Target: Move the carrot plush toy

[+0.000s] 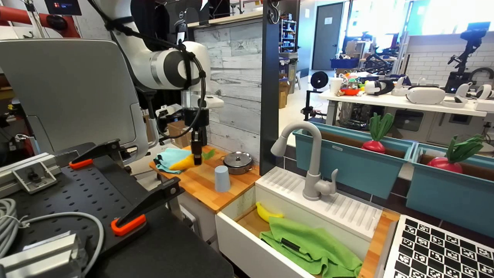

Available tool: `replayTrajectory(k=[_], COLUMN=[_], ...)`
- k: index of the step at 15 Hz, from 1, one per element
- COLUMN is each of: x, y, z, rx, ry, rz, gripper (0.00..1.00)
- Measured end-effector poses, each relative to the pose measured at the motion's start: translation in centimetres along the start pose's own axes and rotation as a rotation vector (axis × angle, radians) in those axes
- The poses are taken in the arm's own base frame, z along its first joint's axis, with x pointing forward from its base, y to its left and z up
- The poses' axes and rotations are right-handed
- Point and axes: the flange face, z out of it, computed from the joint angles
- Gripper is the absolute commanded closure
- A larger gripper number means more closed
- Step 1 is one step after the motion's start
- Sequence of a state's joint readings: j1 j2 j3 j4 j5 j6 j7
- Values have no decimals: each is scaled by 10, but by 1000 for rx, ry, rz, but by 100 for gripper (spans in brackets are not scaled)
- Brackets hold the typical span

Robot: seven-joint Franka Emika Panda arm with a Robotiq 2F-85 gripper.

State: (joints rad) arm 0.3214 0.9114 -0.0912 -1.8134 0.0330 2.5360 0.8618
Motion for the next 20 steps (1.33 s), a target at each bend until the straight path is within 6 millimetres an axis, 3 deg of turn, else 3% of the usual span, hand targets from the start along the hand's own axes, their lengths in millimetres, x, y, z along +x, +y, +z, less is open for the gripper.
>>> replayTrajectory(k=[5,8,12,20], x=[-2,5,19,37], y=[-17,-19,-10,0], z=[-50,-63,-60,-28], rx=[156,222,232,224], ry=[-80,-131,-136,-104], rz=[141,249,386,608], gripper=[97,97,97,97])
